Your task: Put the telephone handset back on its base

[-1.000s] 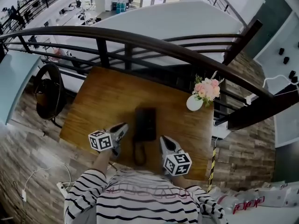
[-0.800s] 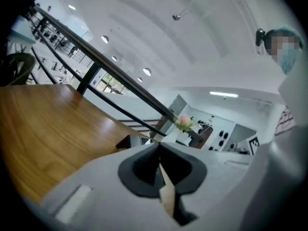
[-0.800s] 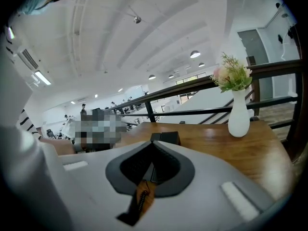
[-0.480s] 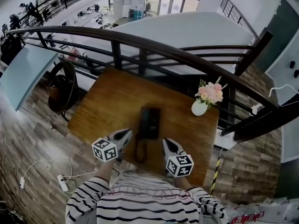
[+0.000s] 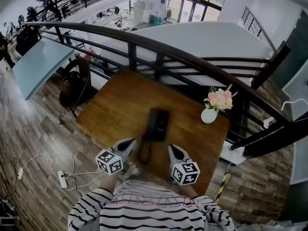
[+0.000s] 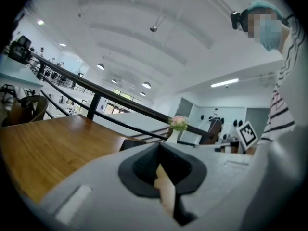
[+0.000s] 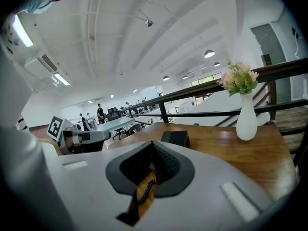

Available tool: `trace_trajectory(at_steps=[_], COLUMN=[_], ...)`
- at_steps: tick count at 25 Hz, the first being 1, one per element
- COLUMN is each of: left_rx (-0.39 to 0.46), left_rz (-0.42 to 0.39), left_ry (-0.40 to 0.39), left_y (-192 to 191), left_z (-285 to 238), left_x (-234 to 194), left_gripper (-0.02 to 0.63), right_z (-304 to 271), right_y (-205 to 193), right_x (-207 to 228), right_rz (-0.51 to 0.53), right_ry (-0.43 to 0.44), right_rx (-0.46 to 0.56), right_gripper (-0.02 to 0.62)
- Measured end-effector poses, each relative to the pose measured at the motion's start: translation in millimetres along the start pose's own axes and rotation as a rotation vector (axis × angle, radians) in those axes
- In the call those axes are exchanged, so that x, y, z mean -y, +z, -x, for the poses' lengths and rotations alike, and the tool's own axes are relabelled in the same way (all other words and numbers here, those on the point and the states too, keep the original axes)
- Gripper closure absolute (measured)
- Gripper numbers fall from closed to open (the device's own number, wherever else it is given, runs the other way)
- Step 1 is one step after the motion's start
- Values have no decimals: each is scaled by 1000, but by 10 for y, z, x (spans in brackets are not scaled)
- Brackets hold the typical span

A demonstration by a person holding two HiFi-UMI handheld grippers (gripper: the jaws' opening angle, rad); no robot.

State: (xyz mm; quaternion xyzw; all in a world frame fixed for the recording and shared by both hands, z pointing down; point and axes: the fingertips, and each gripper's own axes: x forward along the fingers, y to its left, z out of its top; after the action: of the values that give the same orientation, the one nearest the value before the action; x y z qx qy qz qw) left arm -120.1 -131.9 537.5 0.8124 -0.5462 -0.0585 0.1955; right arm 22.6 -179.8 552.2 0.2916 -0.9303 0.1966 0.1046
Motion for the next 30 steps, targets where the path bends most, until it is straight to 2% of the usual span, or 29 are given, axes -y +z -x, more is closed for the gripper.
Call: trace_trajectory(at_steps=[11,19,30], left_rx=[35,52,38], left_rz=[-30,-35,-20], left_ry=[59,117,137], left_y=[-197,-270,-454], left_z=[314,504,571], left_x=[432,458,605], left_gripper=[606,606,606], right_z=[367,420,565], right_y=[-181,-246,-394], right_x=[-147,-239,-231], right_rz=[33,45,39], right_ry=[40,54,55], right_rx=[-17,-33,-51], right_gripper=[595,595,595])
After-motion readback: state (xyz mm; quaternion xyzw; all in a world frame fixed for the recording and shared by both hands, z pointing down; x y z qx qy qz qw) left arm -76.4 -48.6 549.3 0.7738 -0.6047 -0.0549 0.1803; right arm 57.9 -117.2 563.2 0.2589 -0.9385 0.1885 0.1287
